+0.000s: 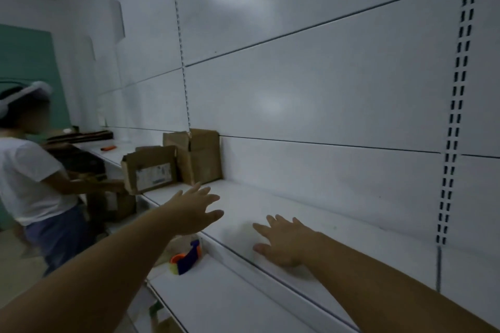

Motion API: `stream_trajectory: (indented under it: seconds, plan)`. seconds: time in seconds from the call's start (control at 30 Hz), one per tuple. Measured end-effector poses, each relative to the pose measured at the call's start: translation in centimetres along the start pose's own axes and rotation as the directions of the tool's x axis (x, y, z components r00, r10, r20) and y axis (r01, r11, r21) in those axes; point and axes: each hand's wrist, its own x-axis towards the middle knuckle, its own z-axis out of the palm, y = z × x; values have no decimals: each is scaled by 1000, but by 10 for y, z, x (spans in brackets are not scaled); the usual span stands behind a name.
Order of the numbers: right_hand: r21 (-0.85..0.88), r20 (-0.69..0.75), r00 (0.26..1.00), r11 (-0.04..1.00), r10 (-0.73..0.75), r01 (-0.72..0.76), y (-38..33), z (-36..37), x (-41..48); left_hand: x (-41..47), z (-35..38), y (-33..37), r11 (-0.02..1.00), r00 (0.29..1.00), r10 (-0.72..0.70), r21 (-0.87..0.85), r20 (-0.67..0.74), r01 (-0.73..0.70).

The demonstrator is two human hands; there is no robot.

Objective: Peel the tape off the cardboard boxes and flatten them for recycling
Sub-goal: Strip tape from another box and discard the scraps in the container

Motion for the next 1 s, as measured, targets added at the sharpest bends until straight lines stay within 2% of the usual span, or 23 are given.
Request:
stream_trajectory:
  seconds: [0.27, 0.4, 0.6, 0.73, 0.83, 1.0]
  plan:
    - [64, 17, 989, 987, 147, -147, -42, -28, 82, 30, 9, -105, 983, 981, 166, -57, -97, -172]
    - [148, -24, 981, 971, 193, -188, -70, -45, 124, 55, 14, -165, 976, 982, 156, -138, -105, -169]
    - [126, -15, 974, 967, 224, -221, -86, -47, 179, 102, 33, -216, 952, 953, 235, -153, -190, -265]
    - [135, -101, 978, 977, 181, -166, -90, -54, 226, 138, 24, -235, 911, 867, 313, -135, -387, -389]
    - [145, -191, 973, 984, 126, -99, -93, -63, 262, 157, 12, -250, 890, 816, 351, -107, -459, -443]
    - [186, -246, 967, 982, 70, -24, -111, -58, 330, 193, -10, -307, 911, 803, 266, -133, -533, -390]
